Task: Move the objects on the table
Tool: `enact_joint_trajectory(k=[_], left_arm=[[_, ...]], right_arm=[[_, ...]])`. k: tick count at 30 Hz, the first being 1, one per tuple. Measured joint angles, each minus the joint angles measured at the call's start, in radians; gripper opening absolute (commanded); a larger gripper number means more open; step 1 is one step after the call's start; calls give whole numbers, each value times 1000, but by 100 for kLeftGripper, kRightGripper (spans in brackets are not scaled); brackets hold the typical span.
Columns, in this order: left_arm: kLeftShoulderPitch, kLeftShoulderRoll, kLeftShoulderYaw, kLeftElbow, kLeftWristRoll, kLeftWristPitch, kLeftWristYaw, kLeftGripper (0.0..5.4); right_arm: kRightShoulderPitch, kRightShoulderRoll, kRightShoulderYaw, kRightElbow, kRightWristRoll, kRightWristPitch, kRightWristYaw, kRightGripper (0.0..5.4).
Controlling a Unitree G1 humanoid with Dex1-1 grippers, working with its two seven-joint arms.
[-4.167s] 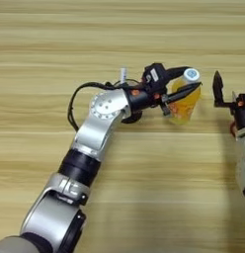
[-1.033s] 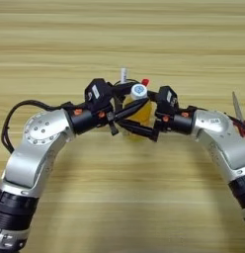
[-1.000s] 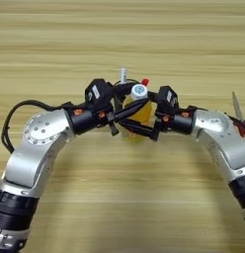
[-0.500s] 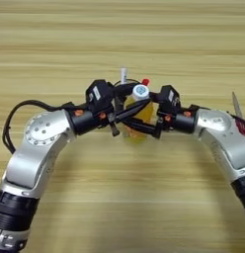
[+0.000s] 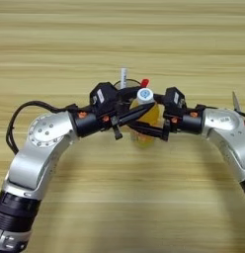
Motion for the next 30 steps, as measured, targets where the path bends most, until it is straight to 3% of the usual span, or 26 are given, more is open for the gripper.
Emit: enact_joint_trajectory(k=[13,18,22,30], left_arm=[[0,-5,0,3,1,-6,0,175],[-5,-2,14,5,4,-41,6,250],[-13,2,33,5,3,-63,15,285],[-13,2,33,3,-3,-91,7,349]], right_arm=[[-1,-5,-2,-5,3,15,1,353],[9,-21,-8,5,0,24,0,353],[33,-43,-11,18,-3,38,0,353],[33,-36,-17,20,-3,38,-2,353]])
